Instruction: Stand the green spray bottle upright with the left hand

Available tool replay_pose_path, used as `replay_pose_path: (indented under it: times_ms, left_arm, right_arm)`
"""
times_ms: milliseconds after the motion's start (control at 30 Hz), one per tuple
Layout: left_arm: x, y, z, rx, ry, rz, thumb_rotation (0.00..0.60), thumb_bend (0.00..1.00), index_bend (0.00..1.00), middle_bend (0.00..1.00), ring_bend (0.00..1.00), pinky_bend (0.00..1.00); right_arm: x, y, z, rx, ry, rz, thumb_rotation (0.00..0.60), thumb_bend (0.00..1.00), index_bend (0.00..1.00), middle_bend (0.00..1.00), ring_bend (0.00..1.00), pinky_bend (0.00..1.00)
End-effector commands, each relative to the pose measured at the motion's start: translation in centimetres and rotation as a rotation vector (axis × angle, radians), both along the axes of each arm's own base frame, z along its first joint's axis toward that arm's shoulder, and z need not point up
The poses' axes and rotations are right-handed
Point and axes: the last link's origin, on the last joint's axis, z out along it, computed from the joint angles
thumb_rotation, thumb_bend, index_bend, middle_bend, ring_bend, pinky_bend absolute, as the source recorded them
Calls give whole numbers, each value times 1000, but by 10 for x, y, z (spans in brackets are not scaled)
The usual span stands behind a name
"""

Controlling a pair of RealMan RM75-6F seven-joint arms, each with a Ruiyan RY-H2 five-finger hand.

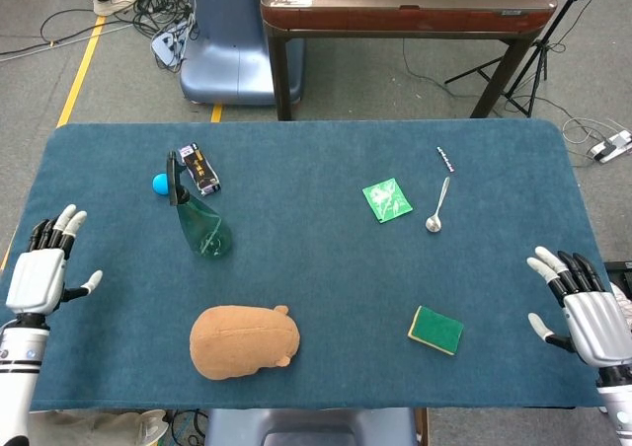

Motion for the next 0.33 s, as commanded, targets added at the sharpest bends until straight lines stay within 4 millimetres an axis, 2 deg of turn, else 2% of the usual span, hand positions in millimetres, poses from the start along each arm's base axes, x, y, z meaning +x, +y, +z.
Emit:
replay_pose_path:
  times_ms: [33, 333]
  left_arm:
    - [-2, -20, 4, 10, 51, 12, 600, 279, 42, 0, 0, 0]
    - [3, -51, 2, 16, 102, 15, 600, 279, 42, 0, 0, 0]
  right_arm:
    - [0, 0, -1, 1, -1, 2, 600, 299, 166, 114, 0, 0]
    - [-1, -1, -4, 5, -14, 1, 600, 299, 166, 119, 0, 0]
